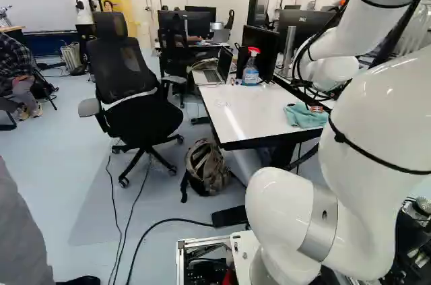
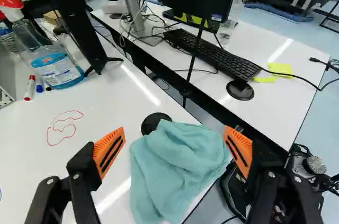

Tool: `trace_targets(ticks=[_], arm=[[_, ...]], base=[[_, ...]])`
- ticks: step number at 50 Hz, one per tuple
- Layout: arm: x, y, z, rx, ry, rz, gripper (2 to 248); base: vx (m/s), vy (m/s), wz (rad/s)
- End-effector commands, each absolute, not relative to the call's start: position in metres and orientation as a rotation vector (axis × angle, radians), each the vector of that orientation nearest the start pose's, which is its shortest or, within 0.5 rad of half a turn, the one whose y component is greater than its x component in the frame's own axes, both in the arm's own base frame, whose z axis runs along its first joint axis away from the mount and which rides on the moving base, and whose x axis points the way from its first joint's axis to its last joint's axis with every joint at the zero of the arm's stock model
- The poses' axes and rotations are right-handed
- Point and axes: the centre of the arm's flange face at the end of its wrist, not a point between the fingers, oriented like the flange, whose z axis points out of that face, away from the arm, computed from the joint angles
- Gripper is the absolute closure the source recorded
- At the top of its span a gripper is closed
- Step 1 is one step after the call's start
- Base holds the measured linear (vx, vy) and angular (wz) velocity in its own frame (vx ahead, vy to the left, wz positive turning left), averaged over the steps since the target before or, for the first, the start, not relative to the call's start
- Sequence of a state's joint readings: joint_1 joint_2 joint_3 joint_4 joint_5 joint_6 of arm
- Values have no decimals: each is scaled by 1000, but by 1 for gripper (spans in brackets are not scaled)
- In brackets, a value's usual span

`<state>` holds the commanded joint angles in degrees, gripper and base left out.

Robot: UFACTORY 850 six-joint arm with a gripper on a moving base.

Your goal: Clean the table with the green towel

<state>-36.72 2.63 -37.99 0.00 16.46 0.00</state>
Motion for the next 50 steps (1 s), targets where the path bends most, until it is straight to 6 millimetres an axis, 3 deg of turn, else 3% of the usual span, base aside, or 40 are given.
trace_targets(ticks=[50], arm=[[375,-279,432,-2912,964,-1553,3]], base=[[0,0,0]])
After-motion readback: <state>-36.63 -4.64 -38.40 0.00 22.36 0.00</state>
